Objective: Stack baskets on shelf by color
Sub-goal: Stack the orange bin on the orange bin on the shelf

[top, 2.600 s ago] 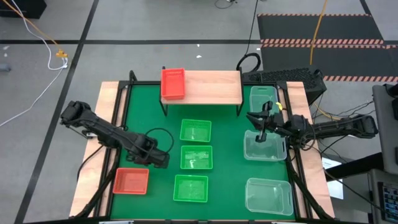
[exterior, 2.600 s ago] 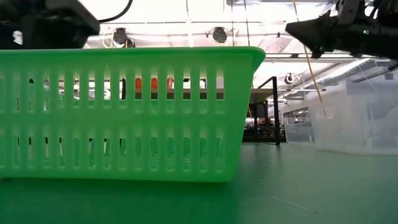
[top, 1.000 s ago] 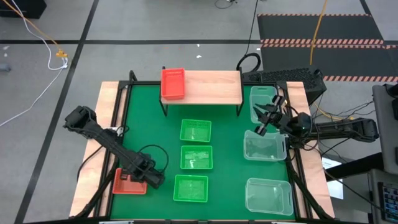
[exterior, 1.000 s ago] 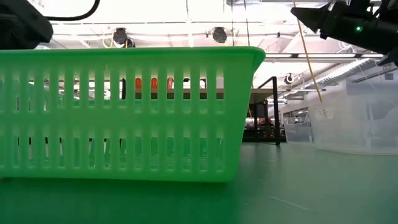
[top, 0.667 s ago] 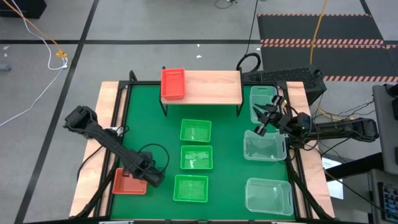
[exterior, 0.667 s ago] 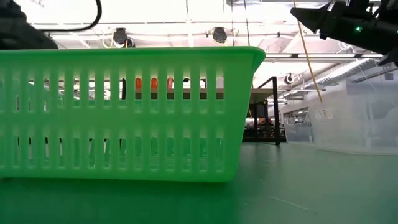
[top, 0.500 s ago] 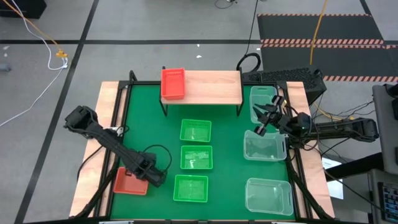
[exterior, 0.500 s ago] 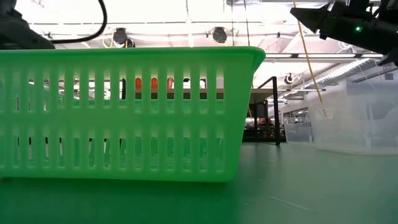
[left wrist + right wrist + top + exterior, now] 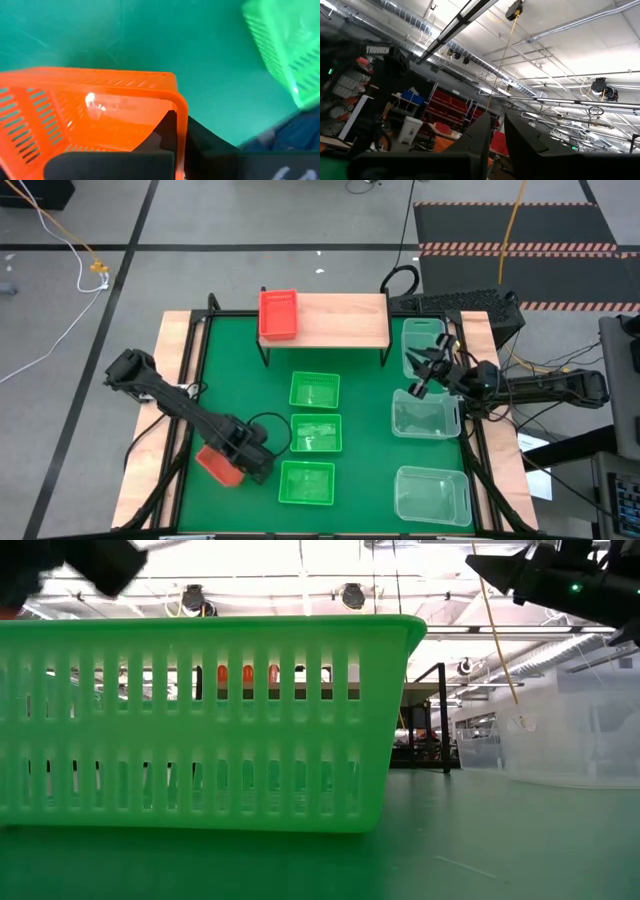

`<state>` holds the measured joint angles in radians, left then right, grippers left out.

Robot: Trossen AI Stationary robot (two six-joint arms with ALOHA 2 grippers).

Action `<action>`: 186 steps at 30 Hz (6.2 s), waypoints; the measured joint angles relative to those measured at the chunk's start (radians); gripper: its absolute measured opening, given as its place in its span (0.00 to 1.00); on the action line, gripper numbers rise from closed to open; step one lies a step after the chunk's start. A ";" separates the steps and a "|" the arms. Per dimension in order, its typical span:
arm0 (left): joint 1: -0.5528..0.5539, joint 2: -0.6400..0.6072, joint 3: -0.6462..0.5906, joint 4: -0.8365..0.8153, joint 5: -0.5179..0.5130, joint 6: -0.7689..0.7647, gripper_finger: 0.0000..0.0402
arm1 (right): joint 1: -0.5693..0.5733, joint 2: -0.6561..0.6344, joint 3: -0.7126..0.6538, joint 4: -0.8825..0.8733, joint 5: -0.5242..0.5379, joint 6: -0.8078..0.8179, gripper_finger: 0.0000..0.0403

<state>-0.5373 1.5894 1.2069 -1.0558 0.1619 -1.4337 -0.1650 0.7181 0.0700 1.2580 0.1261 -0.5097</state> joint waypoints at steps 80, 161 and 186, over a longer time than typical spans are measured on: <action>0.913 0.091 0.632 -0.238 -0.394 1.685 0.14 | 0.001 0.000 0.000 -0.104 0.004 0.131 0.12; 0.947 0.065 0.514 -0.348 -0.502 1.476 0.37 | 0.001 0.000 0.000 -0.097 0.004 0.150 0.12; 0.859 0.065 0.566 -0.487 -0.680 1.607 0.02 | 0.001 0.000 0.000 -0.111 0.004 0.150 0.12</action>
<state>0.3213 1.6543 1.7733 -1.5432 -0.5186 0.1737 -0.1640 0.7184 0.0700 1.1465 0.1300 -0.3595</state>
